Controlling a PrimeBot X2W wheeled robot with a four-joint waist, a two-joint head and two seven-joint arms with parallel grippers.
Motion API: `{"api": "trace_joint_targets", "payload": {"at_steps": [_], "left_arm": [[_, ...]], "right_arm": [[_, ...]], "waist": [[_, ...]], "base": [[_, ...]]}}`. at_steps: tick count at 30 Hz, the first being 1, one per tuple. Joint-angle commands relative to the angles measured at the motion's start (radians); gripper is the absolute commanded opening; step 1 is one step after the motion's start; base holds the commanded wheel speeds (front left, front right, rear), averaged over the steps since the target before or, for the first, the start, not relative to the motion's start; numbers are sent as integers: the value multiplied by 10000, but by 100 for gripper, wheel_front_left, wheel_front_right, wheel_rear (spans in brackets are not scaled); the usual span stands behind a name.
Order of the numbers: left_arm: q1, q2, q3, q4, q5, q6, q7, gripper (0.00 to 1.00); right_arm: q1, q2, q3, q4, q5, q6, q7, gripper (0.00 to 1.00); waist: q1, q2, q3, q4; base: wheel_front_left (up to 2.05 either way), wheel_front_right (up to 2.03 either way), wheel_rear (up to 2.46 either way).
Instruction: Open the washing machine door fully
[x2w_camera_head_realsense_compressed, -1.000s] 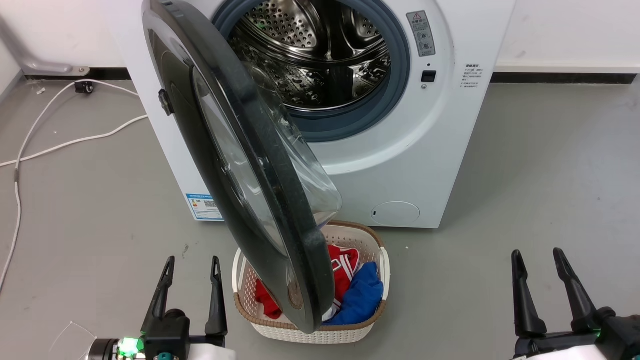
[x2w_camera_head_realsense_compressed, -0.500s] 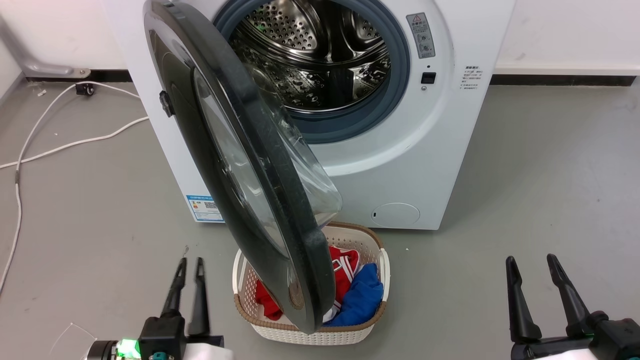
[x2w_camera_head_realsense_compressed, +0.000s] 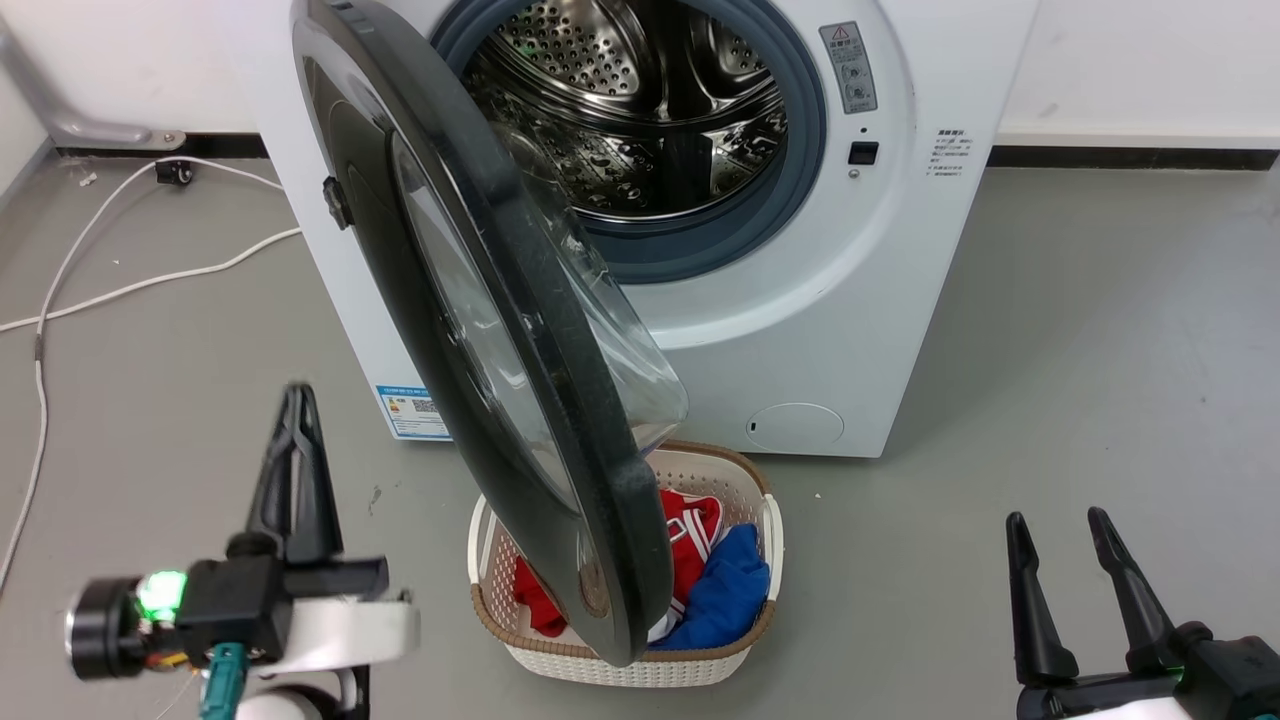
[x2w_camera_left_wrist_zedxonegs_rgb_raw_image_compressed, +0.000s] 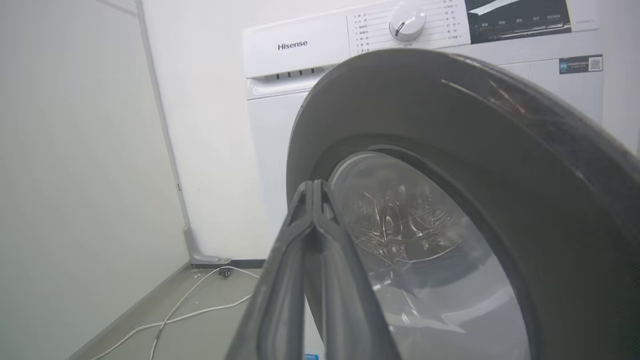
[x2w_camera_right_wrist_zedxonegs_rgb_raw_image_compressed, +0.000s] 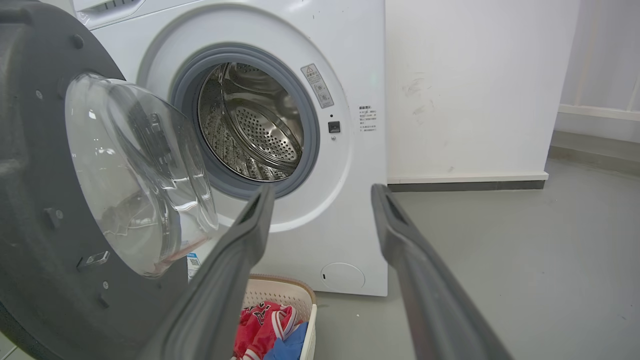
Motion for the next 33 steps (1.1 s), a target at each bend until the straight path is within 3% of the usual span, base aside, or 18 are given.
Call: {"api": "trace_joint_targets", "payload": {"at_steps": [1,7,16,33], "left_arm": [[-219,85,49,-304,112,39,-26,0],[-809,253,-208,-1636,492,118,-26,0],[-1560,316,-1552,-2829,823,7,-26,0],[-2427,106,-4657,-2562,910,-500,-26,0]], "right_arm": [[-3,35,6,1,70,-2,-23,100],[0,35,40,22,58,-2,-24,100],[-108,35,179,56,14,-2,-24,100],[-240,34,385,159,-118,-2,-23,100]], "waist": [[-1,0,0,-13],[-1,0,2,-46],[-1,0,42,-61],[-1,0,160,-181]], "base": [[0,0,0],[0,0,0],[0,0,0],[0,0,0]]}}
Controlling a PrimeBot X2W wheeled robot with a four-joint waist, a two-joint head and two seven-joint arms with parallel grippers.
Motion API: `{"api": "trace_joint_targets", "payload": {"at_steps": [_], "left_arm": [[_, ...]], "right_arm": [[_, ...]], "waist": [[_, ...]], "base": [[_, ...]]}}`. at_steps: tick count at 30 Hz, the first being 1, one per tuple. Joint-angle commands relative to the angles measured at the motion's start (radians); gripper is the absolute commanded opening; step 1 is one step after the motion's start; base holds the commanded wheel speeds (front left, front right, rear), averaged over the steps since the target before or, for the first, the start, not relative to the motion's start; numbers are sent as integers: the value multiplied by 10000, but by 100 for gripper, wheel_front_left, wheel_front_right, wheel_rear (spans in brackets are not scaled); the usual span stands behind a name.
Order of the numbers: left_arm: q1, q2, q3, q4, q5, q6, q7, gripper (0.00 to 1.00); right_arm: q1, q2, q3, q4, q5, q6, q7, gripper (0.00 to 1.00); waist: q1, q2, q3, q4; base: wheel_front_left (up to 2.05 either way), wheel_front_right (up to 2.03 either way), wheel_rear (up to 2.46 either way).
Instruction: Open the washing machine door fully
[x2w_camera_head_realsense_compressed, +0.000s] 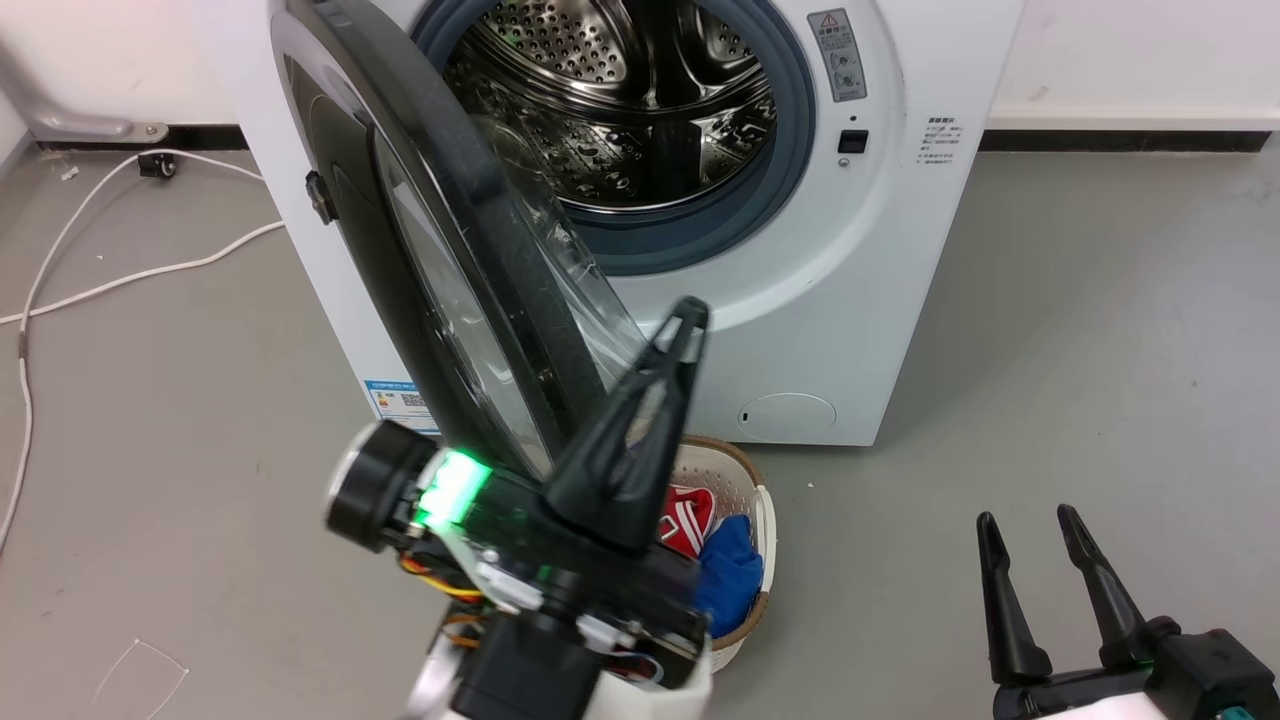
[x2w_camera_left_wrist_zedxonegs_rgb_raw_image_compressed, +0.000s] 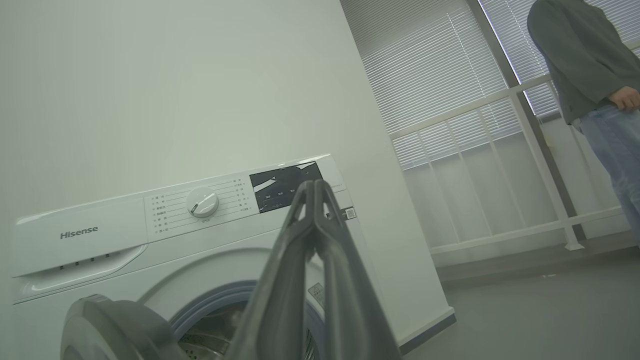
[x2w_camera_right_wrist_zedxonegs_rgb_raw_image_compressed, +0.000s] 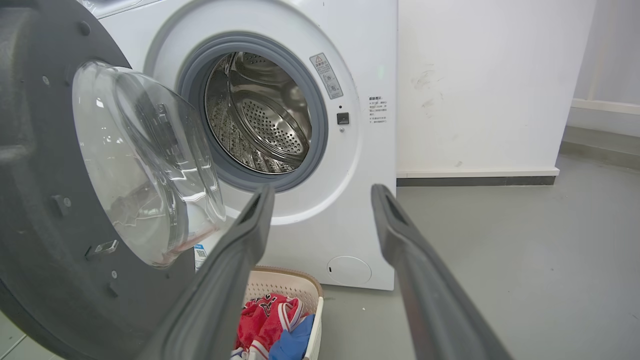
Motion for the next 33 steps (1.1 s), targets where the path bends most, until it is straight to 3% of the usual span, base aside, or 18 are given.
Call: {"api": "trace_joint_targets", "payload": {"at_steps": [1,20,33], "left_arm": [[-131,-61,-265,101,-34,-57,-24,0],[61,-329,-2830,1475,-397,-283,-24,0],[850,-179,-3032,2893,-891,80,-25,0]], "right_arm": [[-123,32,7,18,-33,-2,-23,100],[-208,32,122,144,-159,-2,-23,100],[-298,32,188,219,-153,-2,-23,100]], "waist": [[-1,-1,10,-13],[-1,-1,46,-42],[-1,-1,233,-7]], "base": [[0,0,0],[0,0,0],[0,0,0]]}}
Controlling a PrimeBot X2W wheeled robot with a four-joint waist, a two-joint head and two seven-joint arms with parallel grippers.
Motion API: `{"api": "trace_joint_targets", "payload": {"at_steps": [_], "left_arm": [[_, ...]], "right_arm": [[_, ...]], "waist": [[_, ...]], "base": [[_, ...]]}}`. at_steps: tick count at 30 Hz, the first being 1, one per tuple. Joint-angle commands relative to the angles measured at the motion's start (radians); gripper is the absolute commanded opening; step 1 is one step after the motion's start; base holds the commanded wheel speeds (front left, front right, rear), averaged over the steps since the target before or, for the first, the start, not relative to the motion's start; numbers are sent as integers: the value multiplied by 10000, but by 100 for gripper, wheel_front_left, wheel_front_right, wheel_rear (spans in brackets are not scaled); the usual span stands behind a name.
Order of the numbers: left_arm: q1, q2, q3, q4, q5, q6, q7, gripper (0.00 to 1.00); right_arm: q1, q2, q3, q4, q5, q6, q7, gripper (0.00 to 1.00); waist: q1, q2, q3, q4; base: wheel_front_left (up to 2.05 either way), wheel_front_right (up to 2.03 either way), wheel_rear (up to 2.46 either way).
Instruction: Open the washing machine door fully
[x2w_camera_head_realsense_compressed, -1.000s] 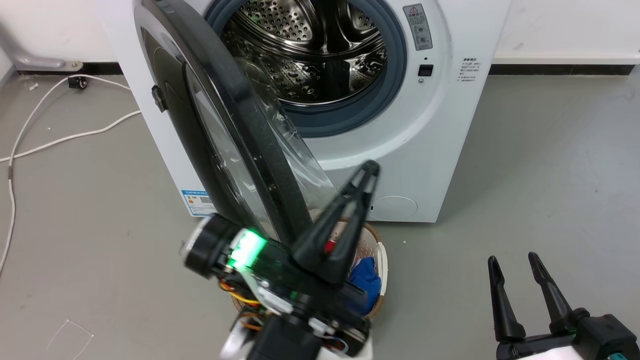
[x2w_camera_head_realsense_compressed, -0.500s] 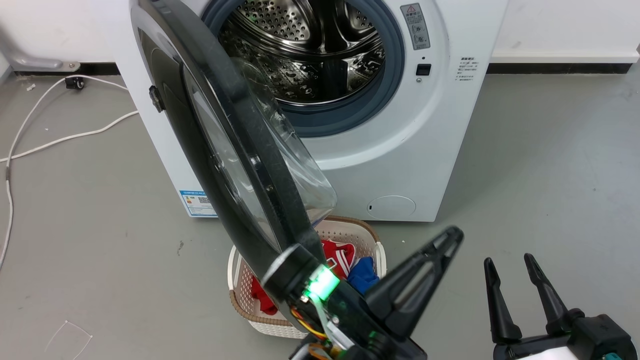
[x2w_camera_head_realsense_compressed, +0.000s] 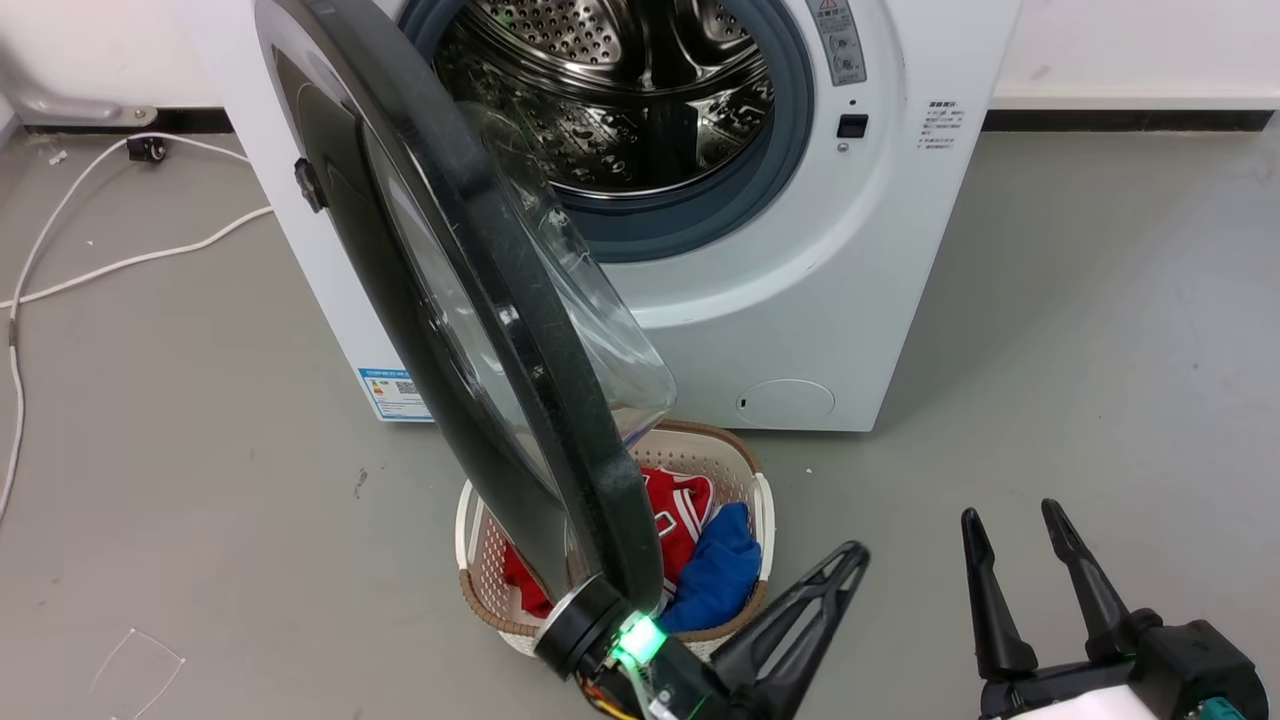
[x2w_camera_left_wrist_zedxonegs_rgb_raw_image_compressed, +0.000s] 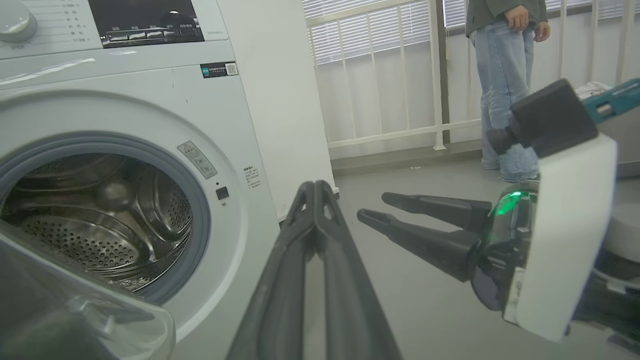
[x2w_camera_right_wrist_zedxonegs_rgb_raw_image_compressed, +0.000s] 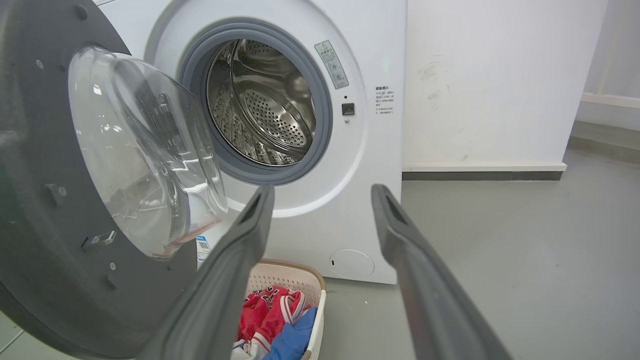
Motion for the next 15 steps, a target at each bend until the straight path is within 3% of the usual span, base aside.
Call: {"api": "trace_joint_targets", "payload": {"at_steps": [1,15], "left_arm": [[137,39,62,125,-68,61,-27,0],[144,100,1680,1285,-546,507,-27,0]], "right_arm": [[-102,32,7,47,-49,-2,-24,100],[-399,32,37,180,51,-2,-24,100]], "waist": [[0,0,33,5],[0,0,374,33]], "base": [[0,0,0],[0,0,0]]}}
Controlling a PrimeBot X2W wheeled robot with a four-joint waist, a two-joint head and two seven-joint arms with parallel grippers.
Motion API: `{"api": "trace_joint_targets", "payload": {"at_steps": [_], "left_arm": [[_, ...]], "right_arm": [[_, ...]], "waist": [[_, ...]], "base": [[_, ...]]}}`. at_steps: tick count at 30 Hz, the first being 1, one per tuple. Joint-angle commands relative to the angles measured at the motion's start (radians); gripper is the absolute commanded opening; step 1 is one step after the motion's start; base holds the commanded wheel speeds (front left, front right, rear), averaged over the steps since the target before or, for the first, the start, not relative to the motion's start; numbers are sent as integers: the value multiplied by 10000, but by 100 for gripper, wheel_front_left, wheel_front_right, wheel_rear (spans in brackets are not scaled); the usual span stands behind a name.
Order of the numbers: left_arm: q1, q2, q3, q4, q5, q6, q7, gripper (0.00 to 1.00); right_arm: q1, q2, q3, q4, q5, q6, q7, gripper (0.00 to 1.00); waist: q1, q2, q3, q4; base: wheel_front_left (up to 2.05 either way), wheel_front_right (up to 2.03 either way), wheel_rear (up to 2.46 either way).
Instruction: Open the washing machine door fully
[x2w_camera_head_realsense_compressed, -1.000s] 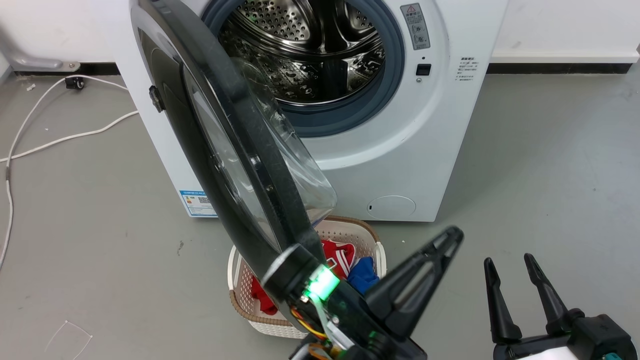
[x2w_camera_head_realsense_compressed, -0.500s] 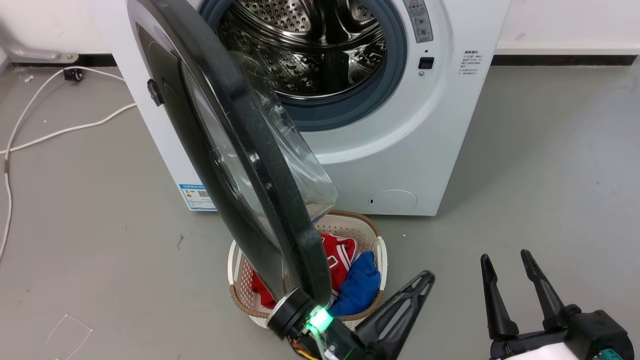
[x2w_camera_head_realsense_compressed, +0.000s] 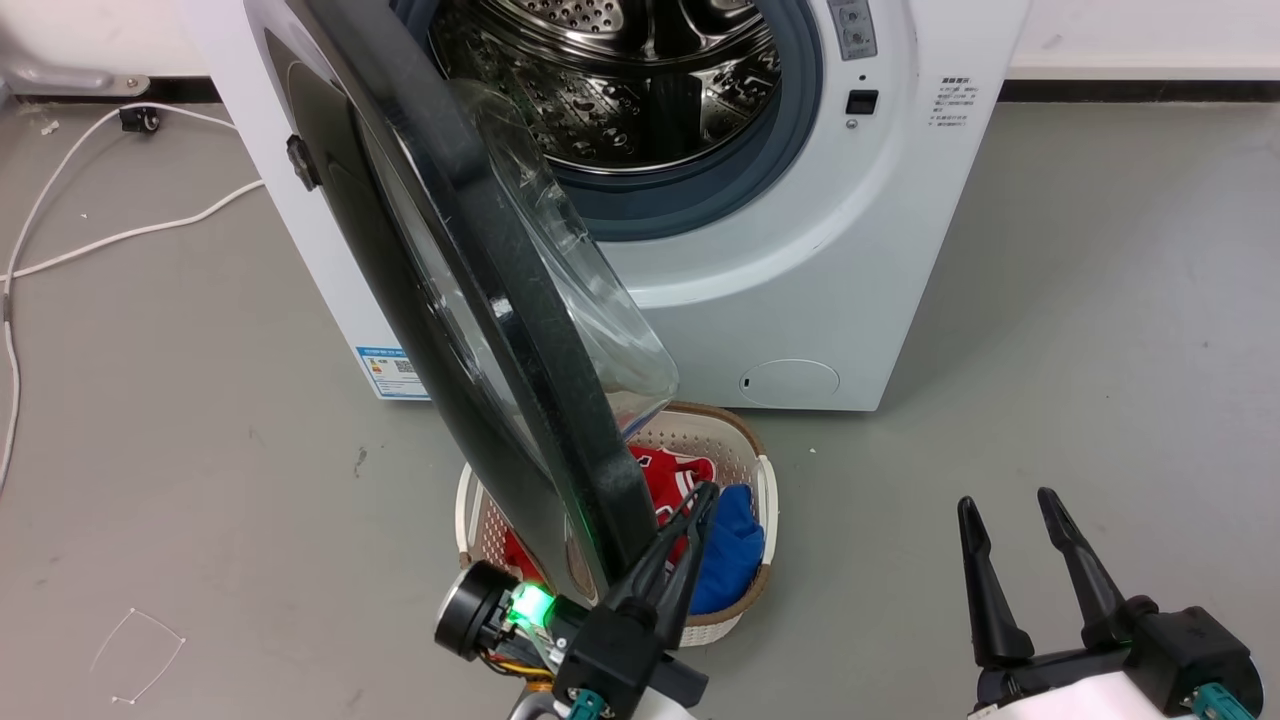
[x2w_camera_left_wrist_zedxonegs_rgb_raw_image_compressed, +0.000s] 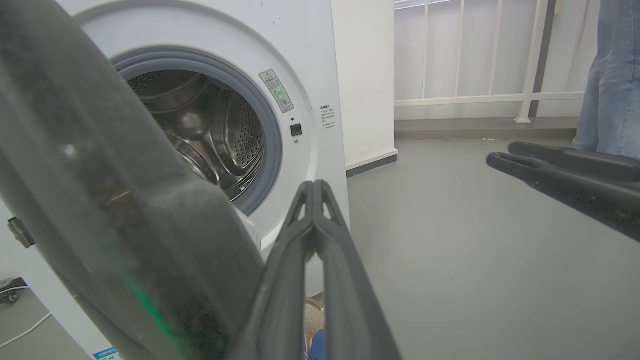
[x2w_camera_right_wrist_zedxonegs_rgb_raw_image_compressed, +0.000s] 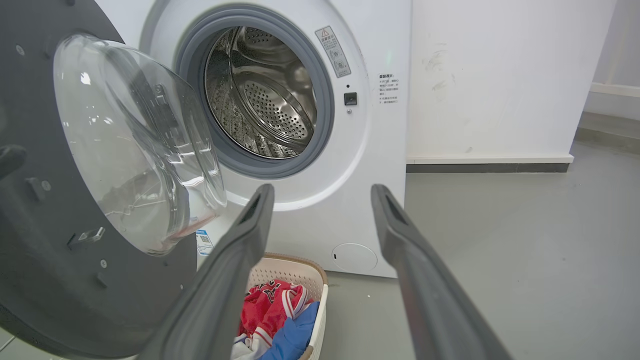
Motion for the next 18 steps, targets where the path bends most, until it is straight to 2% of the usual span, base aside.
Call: {"api": "trace_joint_targets", "payload": {"at_steps": [1,8,18], "left_arm": [[-68,63,111,51,31,-4,-27,0],[175,96,753,486,-70,-82,5,0],[865,-119,1166,369,-109,-14,4,0]], "right_arm": [[-145,32,10,17,48,-2,-23,100],[-207,32,36,119,118,-2,-24,100],[-61,31,38,204,197,-2,-24,100]], "waist": [[0,0,20,11],[0,0,70,221],[0,0,-39,982]], "base": [[0,0,0],[0,0,0],[0,0,0]]}}
